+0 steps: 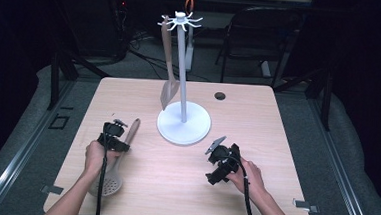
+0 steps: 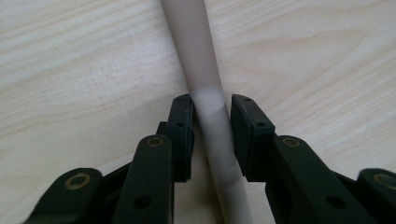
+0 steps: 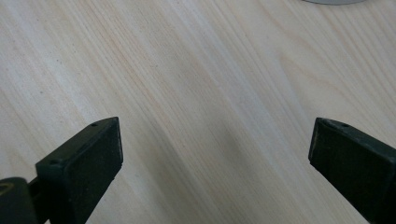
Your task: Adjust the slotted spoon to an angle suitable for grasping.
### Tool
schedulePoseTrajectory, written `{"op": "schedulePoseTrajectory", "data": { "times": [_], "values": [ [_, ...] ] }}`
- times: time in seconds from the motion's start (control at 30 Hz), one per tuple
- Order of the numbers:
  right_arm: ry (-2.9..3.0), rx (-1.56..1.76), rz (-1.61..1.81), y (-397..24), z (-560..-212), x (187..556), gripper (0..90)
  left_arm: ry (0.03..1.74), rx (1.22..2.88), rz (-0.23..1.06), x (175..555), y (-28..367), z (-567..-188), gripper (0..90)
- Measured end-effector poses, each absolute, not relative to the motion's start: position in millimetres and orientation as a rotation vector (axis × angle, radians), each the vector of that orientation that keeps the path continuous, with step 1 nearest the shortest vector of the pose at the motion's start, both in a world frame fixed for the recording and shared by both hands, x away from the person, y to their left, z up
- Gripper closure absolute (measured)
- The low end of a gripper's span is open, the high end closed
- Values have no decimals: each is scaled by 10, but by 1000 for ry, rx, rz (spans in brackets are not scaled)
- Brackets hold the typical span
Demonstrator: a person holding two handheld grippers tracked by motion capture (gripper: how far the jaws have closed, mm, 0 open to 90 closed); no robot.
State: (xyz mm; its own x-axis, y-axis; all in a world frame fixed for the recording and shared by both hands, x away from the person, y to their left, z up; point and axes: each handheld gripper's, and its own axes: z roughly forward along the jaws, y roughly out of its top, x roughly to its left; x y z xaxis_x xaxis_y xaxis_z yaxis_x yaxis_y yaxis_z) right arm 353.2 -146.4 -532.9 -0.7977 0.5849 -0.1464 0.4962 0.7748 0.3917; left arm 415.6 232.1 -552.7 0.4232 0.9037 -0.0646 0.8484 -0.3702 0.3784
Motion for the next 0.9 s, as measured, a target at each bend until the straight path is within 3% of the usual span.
{"op": "schedulePoseTrajectory", "data": {
  "times": [0.1, 0.63, 0.9],
  "values": [
    [2712, 842, 489, -1470, -5329, 3539, 25, 1508, 2282, 173, 4150, 2361, -5523, 714],
    [2706, 845, 495, -1477, -5324, 3539, 26, 1445, 2112, 205, 3984, 2563, -5307, 758],
    [2702, 848, 501, -1483, -5327, 3542, 26, 1397, 1985, 305, 3883, 2668, -5156, 759]
  ]
}}
